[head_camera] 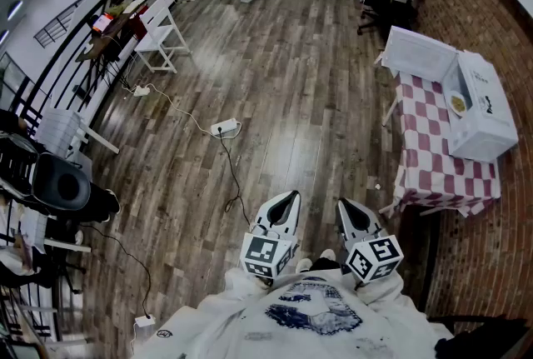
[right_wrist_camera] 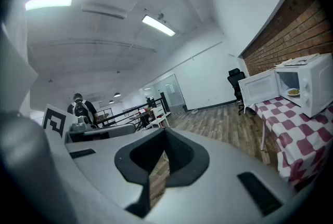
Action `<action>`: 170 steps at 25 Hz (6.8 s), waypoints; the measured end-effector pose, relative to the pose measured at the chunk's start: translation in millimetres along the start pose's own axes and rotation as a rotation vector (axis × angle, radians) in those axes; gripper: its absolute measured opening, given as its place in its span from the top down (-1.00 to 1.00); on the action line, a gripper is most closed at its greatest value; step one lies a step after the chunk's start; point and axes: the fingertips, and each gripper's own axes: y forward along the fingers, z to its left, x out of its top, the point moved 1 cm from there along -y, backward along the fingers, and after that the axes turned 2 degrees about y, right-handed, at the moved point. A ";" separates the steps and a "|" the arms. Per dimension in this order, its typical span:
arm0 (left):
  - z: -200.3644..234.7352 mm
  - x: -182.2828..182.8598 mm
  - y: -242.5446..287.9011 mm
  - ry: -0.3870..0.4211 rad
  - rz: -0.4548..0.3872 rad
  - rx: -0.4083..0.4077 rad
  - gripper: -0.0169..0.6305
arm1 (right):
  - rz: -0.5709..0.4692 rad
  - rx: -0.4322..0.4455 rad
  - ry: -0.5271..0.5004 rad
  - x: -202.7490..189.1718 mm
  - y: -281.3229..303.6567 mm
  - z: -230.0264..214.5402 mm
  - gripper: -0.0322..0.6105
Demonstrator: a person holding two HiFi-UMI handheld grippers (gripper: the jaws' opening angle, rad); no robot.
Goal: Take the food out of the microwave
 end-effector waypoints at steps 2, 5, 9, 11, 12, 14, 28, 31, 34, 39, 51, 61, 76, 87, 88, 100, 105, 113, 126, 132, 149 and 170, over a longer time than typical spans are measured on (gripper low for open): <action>-1.4 0.2 3.5 0.014 -0.003 0.011 0.92 | -0.008 0.011 -0.011 4.2 2.0 -2.0 0.86; -3.8 0.4 10.3 0.016 0.001 0.028 0.92 | -0.019 0.012 -0.012 9.7 -1.2 -10.9 0.86; -15.2 3.0 31.6 0.022 0.015 0.022 0.92 | -0.038 -0.012 0.002 21.4 -10.6 -36.7 0.86; -24.2 5.9 44.6 0.027 0.018 0.013 0.92 | -0.053 -0.020 0.016 29.5 -14.2 -50.9 0.86; -29.3 7.7 51.4 0.031 0.019 0.007 0.92 | -0.061 -0.021 0.023 33.7 -15.5 -57.5 0.86; -39.1 11.2 64.9 0.041 0.023 -0.005 0.92 | -0.071 -0.019 0.033 40.1 -17.1 -69.2 0.86; -92.1 17.3 128.9 0.090 0.040 -0.036 0.92 | -0.075 0.029 0.064 58.7 -28.1 -128.1 0.86; -93.4 17.7 134.5 0.088 0.045 -0.034 0.92 | -0.077 0.037 0.060 62.8 -26.3 -131.2 0.86; -91.3 16.9 141.0 0.083 0.043 -0.027 0.92 | -0.073 0.040 0.059 64.1 -22.0 -137.4 0.86; -82.9 5.9 159.6 0.054 0.064 -0.030 0.92 | -0.052 0.023 0.068 62.7 -10.1 -153.4 0.86; -28.0 9.8 263.4 0.037 0.081 -0.125 0.92 | -0.040 -0.099 0.083 84.4 70.8 -211.3 0.86; 52.8 38.5 370.7 0.049 0.107 -0.205 0.92 | -0.057 -0.200 0.116 128.9 179.5 -255.2 0.86; 130.3 56.9 465.0 0.055 0.103 -0.335 0.92 | -0.104 -0.330 0.129 161.5 276.5 -286.8 0.86; 107.8 52.3 497.1 0.060 0.131 -0.458 0.92 | -0.136 -0.463 0.163 164.6 262.4 -314.1 0.86; 103.9 52.1 500.5 0.066 0.133 -0.470 0.92 | -0.144 -0.475 0.167 165.5 260.1 -318.6 0.86; 49.8 51.7 571.3 0.117 0.167 -0.605 0.92 | -0.213 -0.582 0.223 183.8 241.9 -388.6 0.86; 8.7 52.4 610.3 0.139 0.174 -0.675 0.92 | -0.249 -0.640 0.239 198.3 222.1 -432.6 0.86; -78.6 61.5 681.9 0.176 0.186 -0.798 0.92 | -0.305 -0.747 0.269 226.1 173.9 -511.7 0.86; -194.4 58.7 747.2 0.217 0.202 -0.967 0.92 | -0.386 -0.890 0.301 246.9 102.3 -599.6 0.86; -223.5 50.5 757.0 0.232 0.242 -1.040 0.92 | -0.411 -0.953 0.335 243.5 82.7 -610.2 0.86; -291.0 24.1 791.9 0.320 0.328 -1.365 0.92 | -0.526 -1.224 0.425 242.4 59.9 -641.3 0.86; -309.2 -8.6 814.4 0.346 0.444 -1.561 0.91 | -0.604 -1.403 0.441 244.2 65.1 -655.6 0.86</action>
